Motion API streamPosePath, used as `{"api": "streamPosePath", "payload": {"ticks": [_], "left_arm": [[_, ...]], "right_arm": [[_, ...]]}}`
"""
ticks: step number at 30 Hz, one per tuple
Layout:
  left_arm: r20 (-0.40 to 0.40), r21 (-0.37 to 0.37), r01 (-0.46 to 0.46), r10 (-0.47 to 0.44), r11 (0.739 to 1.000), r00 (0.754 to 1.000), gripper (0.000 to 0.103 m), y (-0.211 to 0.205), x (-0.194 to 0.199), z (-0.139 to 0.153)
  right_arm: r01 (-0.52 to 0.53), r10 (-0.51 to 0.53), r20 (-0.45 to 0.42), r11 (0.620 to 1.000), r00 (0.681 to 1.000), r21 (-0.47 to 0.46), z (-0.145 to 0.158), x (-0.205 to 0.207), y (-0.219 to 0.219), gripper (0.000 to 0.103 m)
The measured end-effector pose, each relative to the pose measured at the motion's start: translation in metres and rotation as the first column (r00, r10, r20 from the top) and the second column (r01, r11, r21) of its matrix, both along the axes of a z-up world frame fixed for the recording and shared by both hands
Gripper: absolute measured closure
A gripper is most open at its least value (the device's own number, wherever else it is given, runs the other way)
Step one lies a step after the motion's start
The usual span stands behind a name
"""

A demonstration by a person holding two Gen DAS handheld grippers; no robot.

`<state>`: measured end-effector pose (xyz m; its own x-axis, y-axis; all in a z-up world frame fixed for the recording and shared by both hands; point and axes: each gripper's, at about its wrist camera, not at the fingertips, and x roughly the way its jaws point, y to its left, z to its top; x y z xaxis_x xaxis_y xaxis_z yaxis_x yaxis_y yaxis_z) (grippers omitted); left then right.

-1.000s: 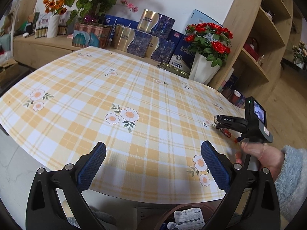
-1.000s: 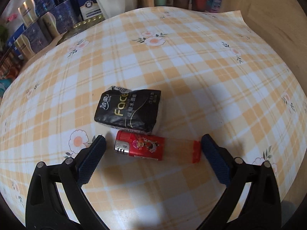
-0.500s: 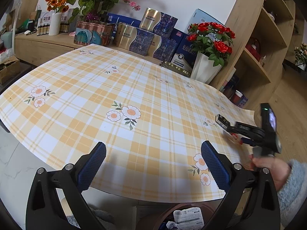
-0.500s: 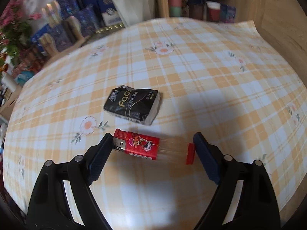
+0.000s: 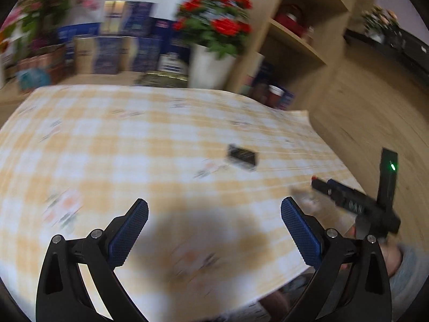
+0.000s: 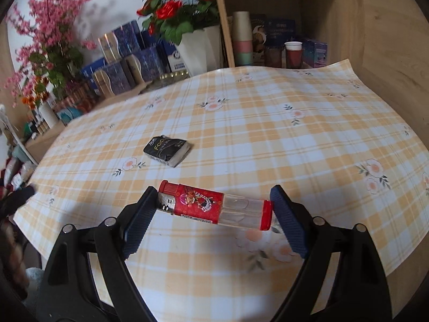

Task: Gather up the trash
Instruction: 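Grasp the black Face tissue pack with the left tool while the right tool holds the red tube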

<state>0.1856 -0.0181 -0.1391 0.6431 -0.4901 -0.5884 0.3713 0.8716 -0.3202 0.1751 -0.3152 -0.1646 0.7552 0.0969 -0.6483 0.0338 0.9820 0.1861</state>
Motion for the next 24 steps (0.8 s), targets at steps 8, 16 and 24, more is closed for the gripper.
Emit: {"api": "streamPosePath", "payload": {"ticks": [8,16,24], "left_arm": [[-0.108,0.112,0.094,-0.082,0.989,0.991,0.006,-0.101,0.101,-0.025],[-0.178,0.24,0.103,-0.061,0.965,0.982,0.006,-0.154,0.153,-0.058],[-0.166,0.399,0.094,-0.029,0.912,0.986,0.023,-0.177,0.163,-0.074]], "right_arm": [[0.003,-0.005,0.052,1.0,0.999,0.029,-0.003,-0.027,-0.026,0.018],[0.022,-0.026,0.049,0.997,0.998,0.08,-0.012,-0.039,-0.045,0.018],[0.02,-0.024,0.05,0.995,0.998,0.093,-0.012,-0.041,-0.047,0.018]]}}
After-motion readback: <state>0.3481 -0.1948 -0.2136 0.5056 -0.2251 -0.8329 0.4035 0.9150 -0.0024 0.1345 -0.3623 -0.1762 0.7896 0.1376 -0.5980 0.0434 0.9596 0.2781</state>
